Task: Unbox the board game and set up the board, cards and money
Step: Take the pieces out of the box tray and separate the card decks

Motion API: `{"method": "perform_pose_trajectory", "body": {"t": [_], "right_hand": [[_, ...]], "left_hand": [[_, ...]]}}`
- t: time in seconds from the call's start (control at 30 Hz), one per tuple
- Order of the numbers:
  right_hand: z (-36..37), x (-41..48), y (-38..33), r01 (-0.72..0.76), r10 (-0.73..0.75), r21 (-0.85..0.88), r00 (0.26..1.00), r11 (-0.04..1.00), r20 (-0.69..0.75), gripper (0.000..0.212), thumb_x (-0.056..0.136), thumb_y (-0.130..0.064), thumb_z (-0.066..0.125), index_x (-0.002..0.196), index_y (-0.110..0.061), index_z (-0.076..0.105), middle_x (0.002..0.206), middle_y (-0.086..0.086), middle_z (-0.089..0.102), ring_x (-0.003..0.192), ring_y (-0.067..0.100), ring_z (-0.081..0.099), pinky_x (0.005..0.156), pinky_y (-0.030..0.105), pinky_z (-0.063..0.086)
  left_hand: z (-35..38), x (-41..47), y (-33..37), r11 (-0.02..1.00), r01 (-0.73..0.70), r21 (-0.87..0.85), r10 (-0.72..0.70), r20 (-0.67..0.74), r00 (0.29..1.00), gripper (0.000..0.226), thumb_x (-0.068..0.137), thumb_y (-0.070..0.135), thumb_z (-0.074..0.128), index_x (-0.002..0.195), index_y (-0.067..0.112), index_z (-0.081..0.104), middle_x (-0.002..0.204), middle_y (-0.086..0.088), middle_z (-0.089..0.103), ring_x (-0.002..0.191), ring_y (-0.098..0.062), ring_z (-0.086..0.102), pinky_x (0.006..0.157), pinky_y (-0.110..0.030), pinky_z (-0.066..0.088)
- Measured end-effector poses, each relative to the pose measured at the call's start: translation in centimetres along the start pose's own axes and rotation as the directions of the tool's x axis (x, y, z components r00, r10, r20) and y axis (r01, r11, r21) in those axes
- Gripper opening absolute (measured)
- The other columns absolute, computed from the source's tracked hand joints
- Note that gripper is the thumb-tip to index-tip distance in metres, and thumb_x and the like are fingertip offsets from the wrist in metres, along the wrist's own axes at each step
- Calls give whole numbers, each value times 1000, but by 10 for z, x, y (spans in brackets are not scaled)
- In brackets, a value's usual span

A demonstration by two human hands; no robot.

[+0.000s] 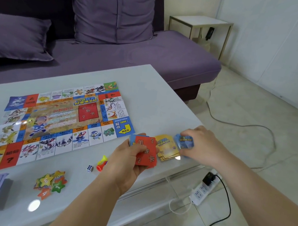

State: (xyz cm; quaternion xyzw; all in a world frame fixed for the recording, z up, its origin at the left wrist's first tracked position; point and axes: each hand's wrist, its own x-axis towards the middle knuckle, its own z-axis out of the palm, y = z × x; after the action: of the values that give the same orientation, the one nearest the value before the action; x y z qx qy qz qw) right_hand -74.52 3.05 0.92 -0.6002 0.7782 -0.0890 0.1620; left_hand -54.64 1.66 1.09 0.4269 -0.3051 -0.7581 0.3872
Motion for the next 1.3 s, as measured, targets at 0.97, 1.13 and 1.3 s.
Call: {"method": "perform_pose_trajectory", "body": {"t": [0.97, 1.13, 1.3], "right_hand": [[3, -13, -88, -97, -118, 828, 974, 553, 193, 3, 86, -23, 67, 85, -20, 68, 75, -3, 68, 69, 9, 59, 62, 22, 43], [7, -9, -93, -86, -92, 840, 983, 536, 160, 4, 86, -17, 67, 85, -19, 70, 60, -13, 66, 48, -4, 55, 50, 14, 38], [16, -5, -97, 4, -58, 692, 997, 722, 56, 5, 83, -17, 72, 86, -19, 68, 82, 1, 71, 65, 6, 63, 52, 10, 45]], "left_hand": [[-31, -19, 25, 985, -159, 67, 156, 51, 986, 22, 89, -3, 54, 106, 10, 59, 86, -7, 74, 77, -17, 71, 63, -28, 59], [-41, -23, 32, 994, -107, 2, 107, -12, 994, 14, 94, 4, 51, 105, 9, 58, 81, -5, 72, 67, -13, 69, 60, -27, 58], [-59, -26, 49, 982, -48, -184, 34, -83, 996, 23, 94, -8, 34, 104, 1, 53, 97, -16, 66, 86, -25, 65, 72, -38, 57]]}}
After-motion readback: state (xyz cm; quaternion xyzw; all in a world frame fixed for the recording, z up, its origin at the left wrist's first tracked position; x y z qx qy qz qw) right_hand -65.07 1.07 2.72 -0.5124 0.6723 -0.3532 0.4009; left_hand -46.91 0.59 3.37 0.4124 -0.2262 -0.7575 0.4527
